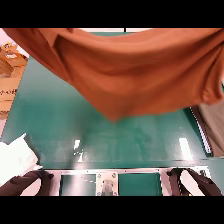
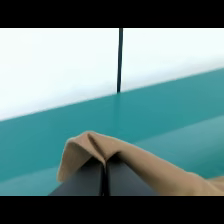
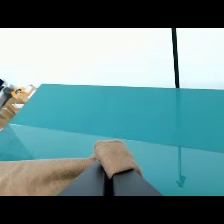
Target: Fold the shirts.
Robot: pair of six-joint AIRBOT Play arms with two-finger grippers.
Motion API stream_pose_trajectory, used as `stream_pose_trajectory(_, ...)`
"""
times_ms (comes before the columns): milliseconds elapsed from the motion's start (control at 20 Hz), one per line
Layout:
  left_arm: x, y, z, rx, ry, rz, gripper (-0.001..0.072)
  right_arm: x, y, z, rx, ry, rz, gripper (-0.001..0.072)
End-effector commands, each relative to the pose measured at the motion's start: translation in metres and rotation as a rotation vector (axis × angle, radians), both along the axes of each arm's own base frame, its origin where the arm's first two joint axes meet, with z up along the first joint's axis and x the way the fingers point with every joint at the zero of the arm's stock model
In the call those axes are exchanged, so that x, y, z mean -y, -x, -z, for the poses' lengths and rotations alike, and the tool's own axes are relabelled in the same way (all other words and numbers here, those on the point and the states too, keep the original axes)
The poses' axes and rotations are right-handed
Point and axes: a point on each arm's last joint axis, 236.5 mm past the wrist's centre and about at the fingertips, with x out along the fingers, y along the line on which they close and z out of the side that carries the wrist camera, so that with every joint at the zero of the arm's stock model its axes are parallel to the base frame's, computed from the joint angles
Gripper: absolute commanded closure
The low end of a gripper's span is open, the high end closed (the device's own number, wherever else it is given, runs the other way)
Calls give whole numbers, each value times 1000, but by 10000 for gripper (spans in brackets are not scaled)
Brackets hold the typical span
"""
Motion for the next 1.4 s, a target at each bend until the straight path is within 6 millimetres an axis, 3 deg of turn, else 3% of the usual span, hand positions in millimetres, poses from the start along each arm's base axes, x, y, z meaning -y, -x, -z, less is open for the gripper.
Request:
stream_pose_trajectory(0,3,-26,63,-176,-23,15,684,17,-32,34,-95,-40,16,696)
stream_pose_trajectory(200,17,-58,169,-443,21,57,684,36,-111,130,-324,-146,0,696)
stream_pose_trajectory(300,31,-57,228,-603,72,98,684,32,-147,181,-419,-186,-17,696)
stream_pose_trajectory(450,50,-31,316,-847,161,145,684,9,-184,264,-572,-226,-56,695)
stream_pose_trajectory(600,61,1,394,-1016,245,157,684,2,-199,335,-730,-299,-41,694)
stream_pose_trajectory(650,64,9,414,-1047,283,147,684,5,-199,351,-783,-336,-23,568)
stream_pose_trajectory(700,67,15,433,-1064,321,136,684,11,-196,360,-821,-363,-10,367)
stream_pose_trajectory(800,71,27,459,-1082,374,123,684,38,-185,360,-861,-405,17,334)
stream_pose_trajectory(850,72,32,466,-1089,392,123,684,54,-177,357,-880,-428,32,389)
stream_pose_trajectory(900,75,37,472,-1100,407,129,684,72,-164,355,-915,-466,50,541)
stream_pose_trajectory(950,76,42,476,-1113,415,132,684,84,-152,354,-947,-486,51,621)
stream_pose_trajectory(1050,79,50,480,-1137,427,141,684,101,-122,359,-1030,-508,62,695)
stream_pose_trajectory(1100,80,53,480,-1150,431,149,684,104,-104,368,-1076,-498,73,695)
stream_pose_trajectory(1200,84,60,479,-1166,432,178,683,93,-65,388,-1157,-475,100,695)
stream_pose_trajectory(1350,86,69,487,-1194,452,173,683,54,-14,416,-1165,-498,145,691)
